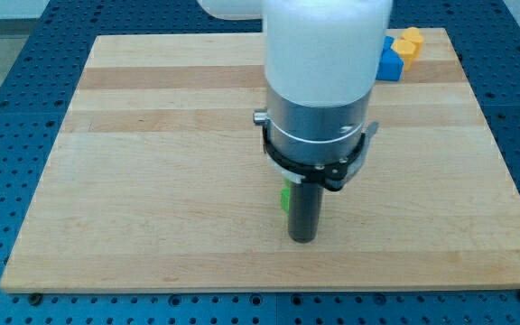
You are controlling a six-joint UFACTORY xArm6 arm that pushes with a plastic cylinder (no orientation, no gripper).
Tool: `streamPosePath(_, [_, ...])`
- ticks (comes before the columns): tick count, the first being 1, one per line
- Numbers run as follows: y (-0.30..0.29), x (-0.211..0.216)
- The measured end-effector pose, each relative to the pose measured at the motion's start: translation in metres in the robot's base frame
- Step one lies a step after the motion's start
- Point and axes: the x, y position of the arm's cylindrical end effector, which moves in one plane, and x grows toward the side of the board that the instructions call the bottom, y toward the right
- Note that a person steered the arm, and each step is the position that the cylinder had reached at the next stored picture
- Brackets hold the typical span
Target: Slide the hexagon to the bottom right of the green star
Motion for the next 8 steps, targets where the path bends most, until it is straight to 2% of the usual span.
streamPosePath(3, [0.057, 0.0])
streamPosePath(4, [0.077, -0.017])
streamPosePath(6, [0.115, -0.079])
streamPosePath(8, [0.176, -0.154])
